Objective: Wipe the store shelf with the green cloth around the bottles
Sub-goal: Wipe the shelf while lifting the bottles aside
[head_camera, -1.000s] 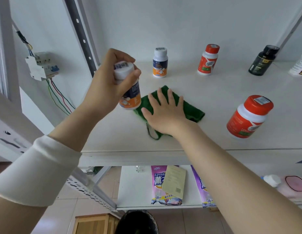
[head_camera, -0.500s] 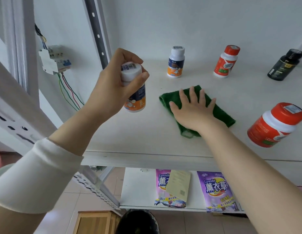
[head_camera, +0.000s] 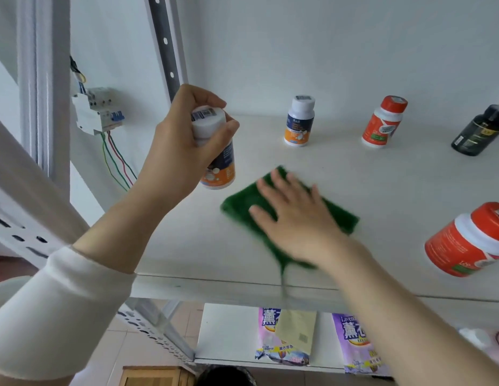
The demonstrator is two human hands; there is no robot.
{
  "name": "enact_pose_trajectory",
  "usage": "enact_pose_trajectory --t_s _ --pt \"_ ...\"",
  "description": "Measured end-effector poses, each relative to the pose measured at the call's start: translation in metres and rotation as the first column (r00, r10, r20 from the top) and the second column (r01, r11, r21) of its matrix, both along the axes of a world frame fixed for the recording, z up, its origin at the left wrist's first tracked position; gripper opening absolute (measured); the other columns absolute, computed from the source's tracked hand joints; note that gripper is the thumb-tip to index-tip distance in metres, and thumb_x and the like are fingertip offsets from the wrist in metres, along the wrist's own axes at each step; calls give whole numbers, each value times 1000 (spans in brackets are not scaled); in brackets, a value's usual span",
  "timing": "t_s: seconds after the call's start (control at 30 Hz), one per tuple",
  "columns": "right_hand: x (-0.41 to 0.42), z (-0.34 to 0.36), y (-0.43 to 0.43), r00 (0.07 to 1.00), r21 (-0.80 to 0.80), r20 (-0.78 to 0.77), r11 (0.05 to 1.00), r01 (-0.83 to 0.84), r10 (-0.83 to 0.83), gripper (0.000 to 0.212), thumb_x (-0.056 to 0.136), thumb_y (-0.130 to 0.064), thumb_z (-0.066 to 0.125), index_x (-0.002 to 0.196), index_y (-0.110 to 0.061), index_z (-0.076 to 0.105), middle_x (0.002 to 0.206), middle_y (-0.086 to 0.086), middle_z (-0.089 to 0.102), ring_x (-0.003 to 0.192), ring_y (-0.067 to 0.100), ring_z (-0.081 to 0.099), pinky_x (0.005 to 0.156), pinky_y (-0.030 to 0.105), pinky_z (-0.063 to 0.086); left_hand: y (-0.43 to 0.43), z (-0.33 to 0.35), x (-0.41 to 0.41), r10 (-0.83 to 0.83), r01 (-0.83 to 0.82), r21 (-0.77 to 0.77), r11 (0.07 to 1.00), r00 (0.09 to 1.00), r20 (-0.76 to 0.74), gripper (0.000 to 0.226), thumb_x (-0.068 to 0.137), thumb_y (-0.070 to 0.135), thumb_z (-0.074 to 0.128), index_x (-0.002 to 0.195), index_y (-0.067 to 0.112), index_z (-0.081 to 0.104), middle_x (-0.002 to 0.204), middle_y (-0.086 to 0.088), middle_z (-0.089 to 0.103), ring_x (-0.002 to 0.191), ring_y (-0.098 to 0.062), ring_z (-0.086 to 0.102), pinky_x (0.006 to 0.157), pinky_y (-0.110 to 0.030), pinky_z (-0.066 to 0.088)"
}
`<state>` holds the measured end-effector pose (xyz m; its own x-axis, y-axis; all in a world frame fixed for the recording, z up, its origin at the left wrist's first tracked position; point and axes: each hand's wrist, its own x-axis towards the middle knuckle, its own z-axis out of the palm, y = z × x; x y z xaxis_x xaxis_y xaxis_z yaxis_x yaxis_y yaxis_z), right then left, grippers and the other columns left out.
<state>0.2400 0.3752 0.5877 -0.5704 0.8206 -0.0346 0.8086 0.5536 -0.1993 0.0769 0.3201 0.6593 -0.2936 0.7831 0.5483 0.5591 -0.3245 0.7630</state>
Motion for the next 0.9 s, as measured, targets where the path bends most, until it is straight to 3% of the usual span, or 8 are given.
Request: enact_pose_trajectory --t_s 0.07,0.17,0.37,0.47,0.6,0.73,0.8,0.9 --pt "-7 8 39 989 -35 53 989 143 -141 60 92 -55 14 146 -31 1 156 -3 -11 143 18 -13 114 47 -9 1 -1 -1 -6 6 -12 1000 1000 -6 19 80 38 58 89 42 42 101 2 65 91 -12 64 82 -31 56" --pt "-39 10 62 983 -42 114 988 147 -142 60 93 -53 11 146 -29 -3 156 1 -13 142 25 -15 112 55 -10 1 -1 -2 7 -7 -9 1000 1000 -5 20 80 38 58 89 43 42 99 5 65 90 -9 63 80 -27 55" --pt "-69 -4 -37 938 34 -30 938 -345 346 57 93 -51 14 145 -31 2 156 -2 -9 142 22 -15 107 54 -19 2 2 -2 -5 5 16 1000 1000 26 19 78 40 58 90 40 43 94 7 66 88 -12 65 82 -31 54" --pt "-32 -4 -73 891 72 -84 894 -441 446 63 86 -57 8 144 -34 11 157 -6 -2 143 17 -10 109 49 -20 1 2 3 -16 16 -11 1000 1000 3 20 78 42 58 91 41 43 98 5 65 90 -10 65 81 -27 55" --pt "33 2 -30 993 42 17 992 -121 120 63 85 -64 7 143 -42 0 153 -13 -15 142 10 -15 110 44 -17 2 1 9 -8 8 -39 999 1000 -7 19 82 31 60 92 34 43 102 -1 65 93 -15 64 83 -34 54" --pt "49 14 33 943 -62 129 946 318 -308 60 91 -56 10 145 -34 -4 155 -3 -14 142 20 -15 113 54 -9 -1 4 11 -4 4 -32 999 1000 1 21 84 29 59 96 25 43 103 -3 64 95 -18 63 84 -33 54" --pt "24 12 37 938 -67 131 941 332 -322 60 93 -54 11 145 -30 -4 155 1 -15 141 26 -17 111 57 -9 -3 7 11 9 -9 -22 1000 1000 -15 21 85 30 59 97 24 43 103 -3 64 95 -18 62 84 -31 53" --pt "-34 5 1 991 -35 70 993 115 -112 59 94 -51 14 146 -27 0 156 2 -14 142 27 -15 108 58 -11 -5 10 13 27 -27 -16 1000 999 -20 21 86 28 59 97 22 43 103 -6 64 94 -19 62 86 -34 52"
